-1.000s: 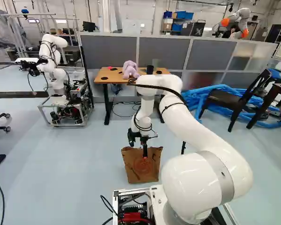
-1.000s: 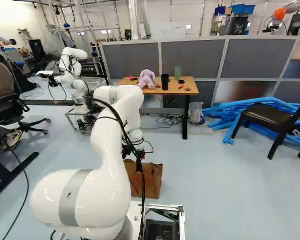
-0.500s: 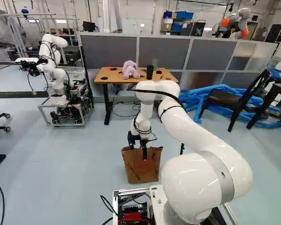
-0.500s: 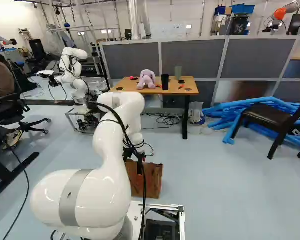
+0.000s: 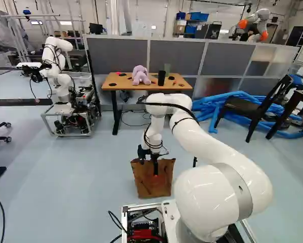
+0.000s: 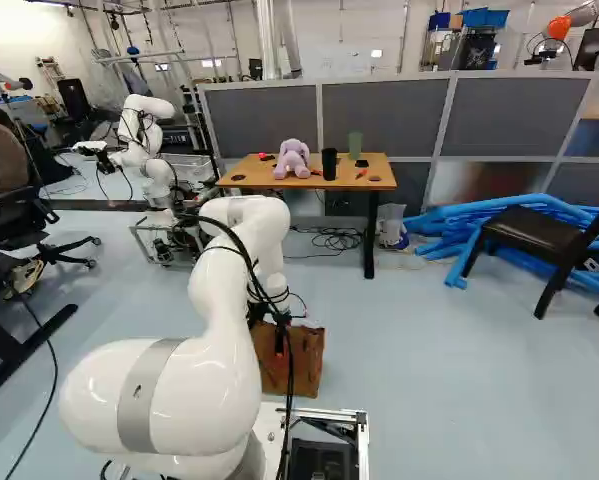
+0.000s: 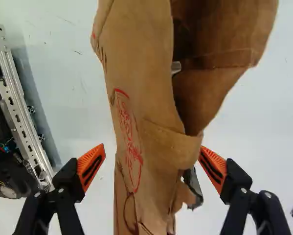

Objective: Pick up the bag on the ground and place it on the table

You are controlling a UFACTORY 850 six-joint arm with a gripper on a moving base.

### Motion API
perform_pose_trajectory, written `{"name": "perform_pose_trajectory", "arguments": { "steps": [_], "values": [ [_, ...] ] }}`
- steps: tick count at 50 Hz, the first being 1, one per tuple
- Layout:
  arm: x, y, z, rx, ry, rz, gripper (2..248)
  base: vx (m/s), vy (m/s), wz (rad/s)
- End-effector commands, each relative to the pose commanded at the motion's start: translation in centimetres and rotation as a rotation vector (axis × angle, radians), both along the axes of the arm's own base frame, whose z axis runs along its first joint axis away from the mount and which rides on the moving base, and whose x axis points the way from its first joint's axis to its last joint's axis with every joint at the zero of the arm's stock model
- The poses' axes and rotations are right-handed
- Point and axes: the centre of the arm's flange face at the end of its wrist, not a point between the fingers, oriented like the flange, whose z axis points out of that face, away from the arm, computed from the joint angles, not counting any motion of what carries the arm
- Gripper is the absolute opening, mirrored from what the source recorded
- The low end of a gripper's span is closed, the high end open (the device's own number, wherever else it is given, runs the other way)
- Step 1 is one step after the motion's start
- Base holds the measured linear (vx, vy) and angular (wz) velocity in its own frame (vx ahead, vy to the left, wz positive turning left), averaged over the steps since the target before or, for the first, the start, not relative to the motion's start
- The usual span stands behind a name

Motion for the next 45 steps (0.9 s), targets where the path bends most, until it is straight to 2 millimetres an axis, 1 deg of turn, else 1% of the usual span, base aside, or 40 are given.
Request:
{"name": "perform_pose_trajectory", "arguments": {
  "steps": [5, 6, 10, 11, 16, 17, 21, 22, 26, 27, 31, 32, 45],
  "values": [
    [0.0, 0.0, -0.17, 0.0, 0.0, 0.0, 245, 0.0, 0.0, 0.0],
    [0.0, 0.0, -0.18, 0.0, 0.0, 0.0, 211, 0.0, 0.0, 0.0],
    [0.0, 0.0, -0.22, 0.0, 0.0, 0.0, 211, 0.0, 0.0, 0.0],
    [0.0, 0.0, -0.22, 0.0, 0.0, 0.0, 173, 0.0, 0.0, 0.0],
    [0.0, 0.0, -0.23, 0.0, 0.0, 0.0, 173, 0.0, 0.0, 0.0],
    [0.0, 0.0, -0.23, 0.0, 0.0, 0.0, 136, 0.0, 0.0, 0.0],
    [0.0, 0.0, -0.23, 0.0, 0.0, 0.0, 136, 0.0, 0.0, 0.0],
    [0.0, 0.0, -0.23, 0.0, 0.0, 0.0, 97, 0.0, 0.0, 0.0],
    [0.0, 0.0, -0.23, 0.0, 0.0, 0.0, 97, 0.0, 0.0, 0.0],
    [0.0, 0.0, -0.23, 0.0, 0.0, 0.0, 59, 0.0, 0.0, 0.0],
    [0.0, 0.0, -0.23, 0.0, 0.0, 0.0, 59, 0.0, 0.0, 0.0],
    [0.0, 0.0, -0.23, 0.0, 0.0, 0.0, 24, 0.0, 0.0, 0.0],
    [0.0, 0.0, -0.23, 0.0, 0.0, 0.0, 21, 0.0, 0.0, 0.0]
  ]
}}
